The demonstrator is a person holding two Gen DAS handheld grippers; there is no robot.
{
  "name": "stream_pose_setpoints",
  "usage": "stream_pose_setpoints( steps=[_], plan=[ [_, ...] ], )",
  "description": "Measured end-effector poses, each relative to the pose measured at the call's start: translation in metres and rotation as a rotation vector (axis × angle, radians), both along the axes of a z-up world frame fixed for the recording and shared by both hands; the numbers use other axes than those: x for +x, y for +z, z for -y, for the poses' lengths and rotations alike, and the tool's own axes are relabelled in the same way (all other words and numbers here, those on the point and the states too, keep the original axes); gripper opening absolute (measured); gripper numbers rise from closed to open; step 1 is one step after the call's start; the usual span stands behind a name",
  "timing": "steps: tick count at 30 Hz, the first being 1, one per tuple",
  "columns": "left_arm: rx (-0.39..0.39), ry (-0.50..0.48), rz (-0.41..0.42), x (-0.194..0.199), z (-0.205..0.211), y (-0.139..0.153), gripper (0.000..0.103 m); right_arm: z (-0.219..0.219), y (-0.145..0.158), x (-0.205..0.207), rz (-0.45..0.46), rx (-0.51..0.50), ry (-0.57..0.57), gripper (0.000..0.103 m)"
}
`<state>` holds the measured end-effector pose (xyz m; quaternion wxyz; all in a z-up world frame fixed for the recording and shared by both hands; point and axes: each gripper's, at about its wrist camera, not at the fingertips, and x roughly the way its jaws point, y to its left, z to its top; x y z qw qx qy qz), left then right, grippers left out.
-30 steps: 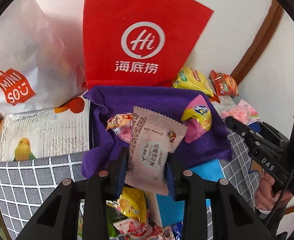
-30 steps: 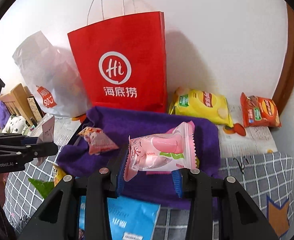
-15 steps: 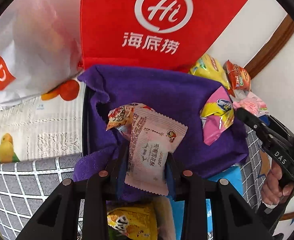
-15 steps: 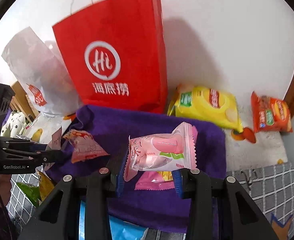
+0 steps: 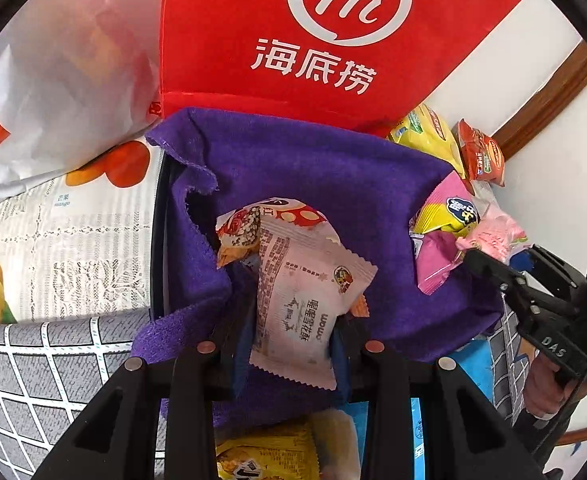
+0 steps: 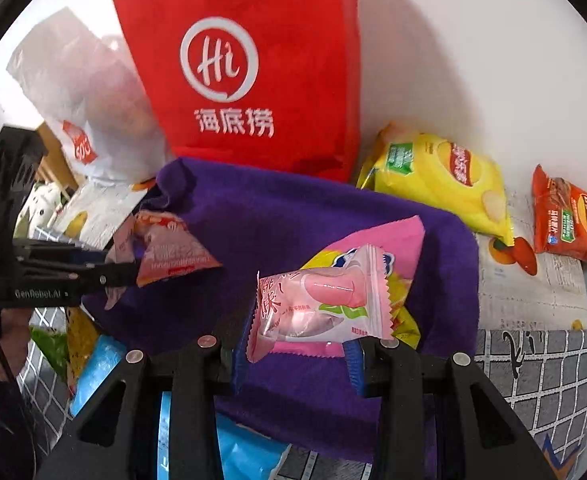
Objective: Organize snacks
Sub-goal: 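Open both grippers to drop the pastry packets onto the purple towel, then withdraw both grippers from the towel back toward the snack pile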
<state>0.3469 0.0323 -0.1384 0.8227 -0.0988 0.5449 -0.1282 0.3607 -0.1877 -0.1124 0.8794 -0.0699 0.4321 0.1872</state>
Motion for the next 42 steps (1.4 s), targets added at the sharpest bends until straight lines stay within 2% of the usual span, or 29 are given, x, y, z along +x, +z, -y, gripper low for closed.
stream_pose_setpoints(
  steps=[5,10,16,17,19,20,21,24,31,34,39,42],
  plan=[
    [-0.014,-0.007,-0.001,0.001,0.003,-0.001,0.032,-0.001,-0.01,0.004,-0.029,-0.026,-0.013,0.041],
    [-0.007,-0.017,-0.009,0.002,0.008,-0.003,0.032,0.0,-0.011,0.004,-0.017,-0.048,-0.033,0.046],
    [0.001,-0.025,-0.006,0.002,0.011,-0.001,0.033,0.0,-0.006,0.001,0.014,-0.056,-0.035,0.063],
    [0.002,-0.027,-0.007,0.002,0.011,-0.001,0.035,0.0,-0.004,0.0,0.019,-0.05,-0.033,0.064],
    [0.001,-0.038,-0.006,0.002,0.011,0.002,0.049,-0.001,0.0,-0.001,0.024,-0.035,-0.027,0.069],
    [-0.004,-0.04,0.003,0.001,0.011,0.005,0.063,-0.001,0.002,-0.002,0.029,-0.029,-0.027,0.07],
    [-0.016,-0.036,0.025,0.0,0.01,0.01,0.07,-0.001,0.004,-0.003,0.037,-0.026,-0.031,0.073],
    [-0.008,-0.017,0.054,-0.004,0.008,0.02,0.076,-0.003,0.01,-0.006,0.057,-0.027,-0.046,0.076],
    [0.007,-0.002,0.07,-0.009,0.004,0.033,0.077,0.001,0.024,-0.016,0.083,-0.011,-0.121,0.08],
    [0.02,0.0,0.085,-0.013,0.005,0.04,0.077,0.004,0.026,-0.023,0.063,-0.017,-0.152,0.08],
    [0.087,-0.001,0.137,-0.025,0.011,0.055,0.077,0.013,0.033,-0.049,0.069,-0.031,-0.224,0.082],
    [0.086,-0.006,0.15,-0.032,0.014,0.063,0.077,0.018,0.04,-0.068,0.093,-0.035,-0.264,0.082]
  ],
)
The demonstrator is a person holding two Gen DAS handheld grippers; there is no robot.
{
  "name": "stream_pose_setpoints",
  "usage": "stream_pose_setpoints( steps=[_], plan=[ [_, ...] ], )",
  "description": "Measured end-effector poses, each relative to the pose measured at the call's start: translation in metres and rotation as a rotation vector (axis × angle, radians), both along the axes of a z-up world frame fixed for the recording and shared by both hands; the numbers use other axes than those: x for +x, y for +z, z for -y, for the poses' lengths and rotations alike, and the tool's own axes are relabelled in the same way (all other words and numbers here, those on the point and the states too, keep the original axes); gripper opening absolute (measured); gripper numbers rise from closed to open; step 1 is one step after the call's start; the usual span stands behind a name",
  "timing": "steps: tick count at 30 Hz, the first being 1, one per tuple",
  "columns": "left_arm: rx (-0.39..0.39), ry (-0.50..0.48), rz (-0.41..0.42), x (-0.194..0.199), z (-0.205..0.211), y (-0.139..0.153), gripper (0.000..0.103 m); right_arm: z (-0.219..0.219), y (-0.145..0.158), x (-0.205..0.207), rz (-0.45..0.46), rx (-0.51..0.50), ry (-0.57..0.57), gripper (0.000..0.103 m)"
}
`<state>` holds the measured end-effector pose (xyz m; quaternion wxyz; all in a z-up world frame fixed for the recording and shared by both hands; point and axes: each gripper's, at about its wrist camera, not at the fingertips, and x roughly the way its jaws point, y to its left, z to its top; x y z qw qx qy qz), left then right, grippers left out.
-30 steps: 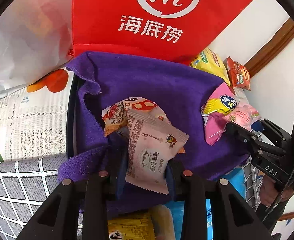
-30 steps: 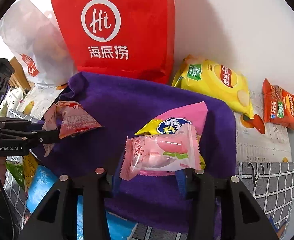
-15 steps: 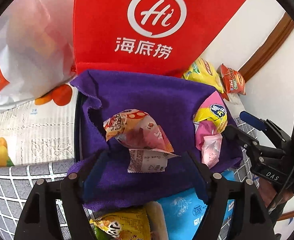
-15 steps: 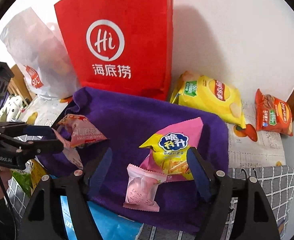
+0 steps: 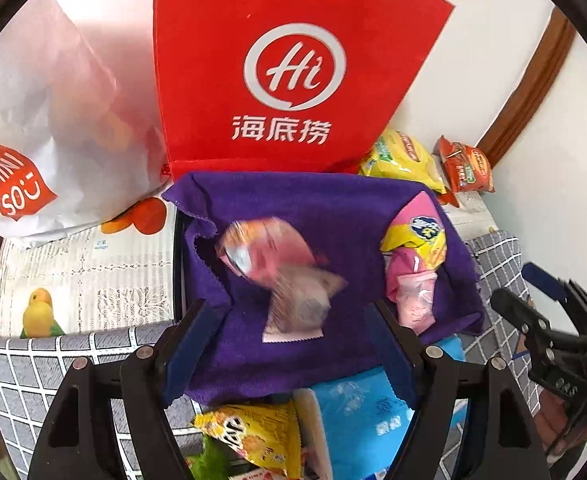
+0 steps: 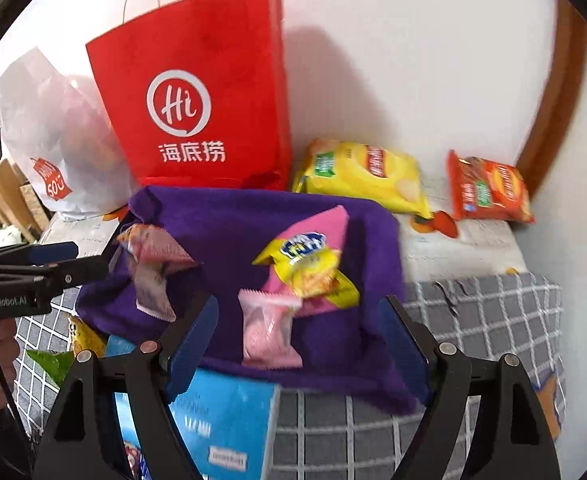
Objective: Organize snacks
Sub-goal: 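Withdraw both grippers from the towel back toward the snack pile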
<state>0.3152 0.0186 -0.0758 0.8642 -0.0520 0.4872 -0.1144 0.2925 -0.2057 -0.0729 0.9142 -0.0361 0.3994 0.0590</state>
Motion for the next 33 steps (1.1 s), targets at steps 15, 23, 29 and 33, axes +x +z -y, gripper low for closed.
stream_pose_setpoints(
  steps=[15,23,29,33],
  plan=[
    [-0.026,-0.052,0.07,-0.046,0.02,0.043,0.077,0.024,0.025,-0.094,0.032,0.068,-0.079,0.082],
    [0.017,-0.026,0.08,-0.083,-0.005,0.054,0.077,0.005,0.02,-0.128,0.038,0.116,-0.015,0.082],
    [0.028,0.054,0.063,-0.104,-0.04,0.042,0.077,-0.026,-0.003,-0.143,0.012,0.122,0.066,0.081],
    [0.03,0.095,0.036,-0.118,-0.059,0.027,0.077,-0.045,-0.027,-0.147,-0.028,0.102,0.102,0.062]
  ],
)
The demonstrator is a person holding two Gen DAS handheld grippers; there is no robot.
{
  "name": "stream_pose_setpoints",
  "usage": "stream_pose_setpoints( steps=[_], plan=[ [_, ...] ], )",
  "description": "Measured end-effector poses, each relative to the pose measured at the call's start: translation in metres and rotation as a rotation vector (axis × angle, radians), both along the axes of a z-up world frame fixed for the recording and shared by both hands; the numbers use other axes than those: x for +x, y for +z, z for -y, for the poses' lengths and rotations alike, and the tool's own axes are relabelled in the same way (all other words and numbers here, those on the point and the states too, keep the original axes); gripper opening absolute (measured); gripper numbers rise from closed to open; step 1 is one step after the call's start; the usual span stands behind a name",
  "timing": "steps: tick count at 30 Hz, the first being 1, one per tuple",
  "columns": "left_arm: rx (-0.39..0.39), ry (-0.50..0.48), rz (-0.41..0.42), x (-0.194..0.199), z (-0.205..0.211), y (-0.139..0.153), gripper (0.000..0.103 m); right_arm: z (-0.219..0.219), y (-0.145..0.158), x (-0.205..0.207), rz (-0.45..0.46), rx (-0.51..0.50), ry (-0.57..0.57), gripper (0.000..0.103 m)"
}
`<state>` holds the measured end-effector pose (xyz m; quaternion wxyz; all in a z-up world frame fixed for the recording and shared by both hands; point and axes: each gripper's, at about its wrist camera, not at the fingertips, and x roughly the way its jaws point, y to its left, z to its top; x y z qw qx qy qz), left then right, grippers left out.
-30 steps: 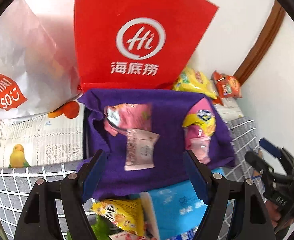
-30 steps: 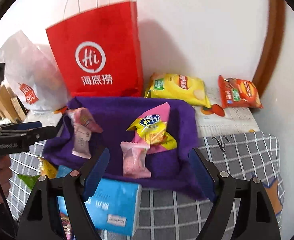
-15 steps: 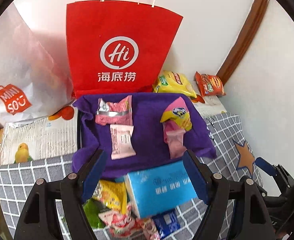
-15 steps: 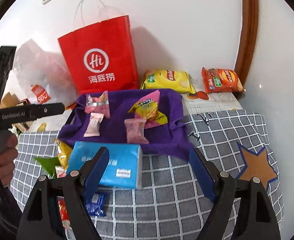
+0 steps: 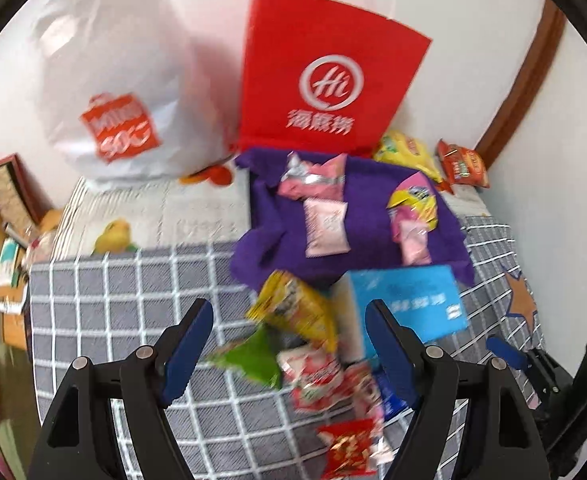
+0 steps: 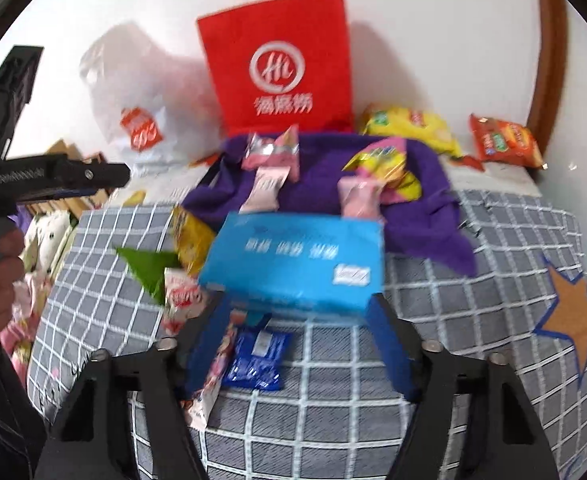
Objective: Organize snacks
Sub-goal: 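Withdraw both grippers from the towel back toward the snack pile, then grasp the blue wrapped snack with right gripper while left grasps green chip bag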
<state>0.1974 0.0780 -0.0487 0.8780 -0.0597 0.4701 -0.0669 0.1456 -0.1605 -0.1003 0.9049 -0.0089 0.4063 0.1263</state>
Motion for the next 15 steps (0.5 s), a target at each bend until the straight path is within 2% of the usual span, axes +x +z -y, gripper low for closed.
stream_pose_setpoints(
  steps=[4,7,15],
  plan=[
    [0.016,0.028,-0.02,-0.015,-0.014,-0.018,0.077,-0.014,-0.032,-0.001,-0.056,0.019,0.029,0.056],
    [0.016,0.054,-0.041,-0.023,-0.02,-0.032,0.077,-0.026,-0.053,0.001,-0.077,-0.014,0.044,0.051],
    [0.014,0.079,-0.092,-0.029,-0.029,-0.062,0.077,-0.031,-0.089,0.016,-0.149,0.0,0.036,0.052]
  ],
)
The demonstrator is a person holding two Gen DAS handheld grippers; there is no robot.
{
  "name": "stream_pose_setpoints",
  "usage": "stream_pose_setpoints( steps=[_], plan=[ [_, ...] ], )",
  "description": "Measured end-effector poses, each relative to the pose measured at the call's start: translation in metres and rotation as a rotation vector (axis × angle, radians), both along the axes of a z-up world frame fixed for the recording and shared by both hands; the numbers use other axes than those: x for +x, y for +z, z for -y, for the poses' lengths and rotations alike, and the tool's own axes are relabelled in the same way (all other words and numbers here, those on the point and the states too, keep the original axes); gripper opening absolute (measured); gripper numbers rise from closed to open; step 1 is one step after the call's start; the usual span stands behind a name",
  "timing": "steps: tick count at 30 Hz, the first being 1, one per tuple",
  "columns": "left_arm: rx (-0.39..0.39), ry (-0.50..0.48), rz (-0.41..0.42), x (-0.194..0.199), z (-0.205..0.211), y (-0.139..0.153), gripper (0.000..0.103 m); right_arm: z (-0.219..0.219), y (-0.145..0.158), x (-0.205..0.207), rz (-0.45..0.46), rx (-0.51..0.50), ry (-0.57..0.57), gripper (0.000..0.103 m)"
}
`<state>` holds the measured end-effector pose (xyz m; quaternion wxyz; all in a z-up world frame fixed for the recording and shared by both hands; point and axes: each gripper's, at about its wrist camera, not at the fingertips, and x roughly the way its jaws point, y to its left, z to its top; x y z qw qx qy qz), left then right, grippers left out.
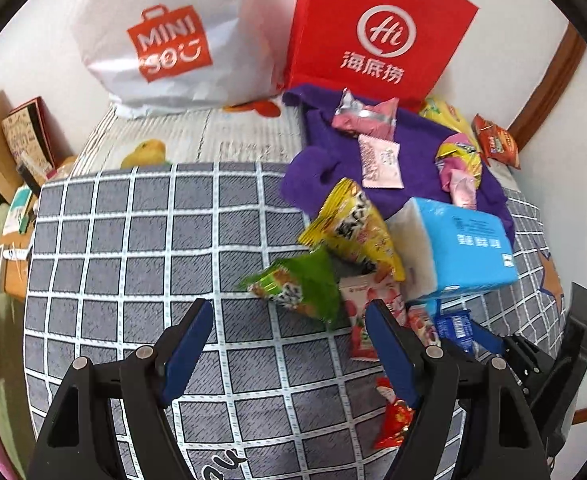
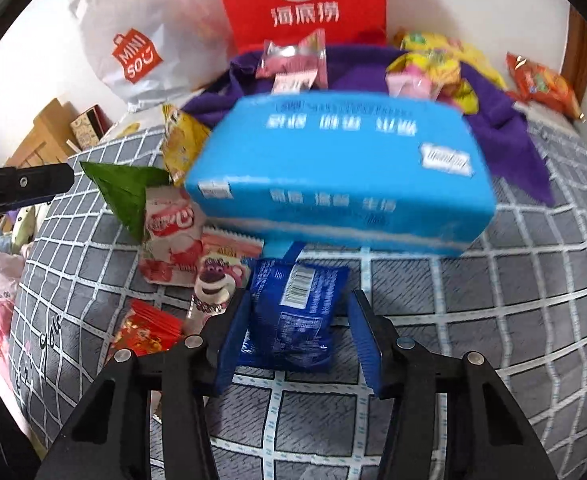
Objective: Organize snacks
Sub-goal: 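Grasp the blue wrapped snack with right gripper while left grasps green chip bag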
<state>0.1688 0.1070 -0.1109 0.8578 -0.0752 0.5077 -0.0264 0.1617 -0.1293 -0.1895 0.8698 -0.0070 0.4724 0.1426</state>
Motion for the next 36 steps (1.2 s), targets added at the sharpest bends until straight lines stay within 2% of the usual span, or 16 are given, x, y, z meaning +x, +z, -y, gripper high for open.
stream_pose_setpoints(
  steps=[2,4,5,7,10,16,21,27,31,36],
  plan=[
    [-0.005,0.005,-0.006,0.002,0.001,-0.005,0.077,-0.006,0.0,-0.004,0.044,-0.039,0.021,0.052],
    [0.006,0.003,-0.009,0.005,0.005,-0.01,0.077,-0.015,-0.004,-0.008,0.08,-0.112,0.043,0.044],
    [0.017,0.002,0.001,0.006,0.008,-0.012,0.077,-0.017,-0.004,-0.01,0.098,-0.14,0.045,0.043],
    [0.056,0.002,0.018,0.009,0.013,-0.018,0.077,-0.013,-0.003,-0.012,0.105,-0.137,0.053,0.042],
    [0.089,-0.004,0.026,0.016,0.021,-0.029,0.077,0.006,0.004,-0.018,0.128,-0.111,0.039,0.042],
    [0.132,0.027,0.046,0.032,0.028,-0.05,0.077,0.062,0.013,-0.024,0.199,-0.192,-0.049,0.042],
    [0.101,0.057,0.075,0.036,0.021,-0.058,0.077,0.095,0.005,-0.017,0.169,-0.118,-0.119,0.043],
    [0.107,0.013,0.131,0.03,0.023,-0.058,0.066,0.088,-0.007,-0.011,0.18,-0.133,-0.108,0.044],
    [0.089,0.029,0.18,0.024,0.021,-0.059,0.065,0.086,-0.007,-0.01,0.179,-0.137,-0.097,0.044],
    [0.083,0.042,0.182,0.024,0.021,-0.06,0.065,0.089,-0.008,-0.01,0.174,-0.116,-0.097,0.045]
  ],
)
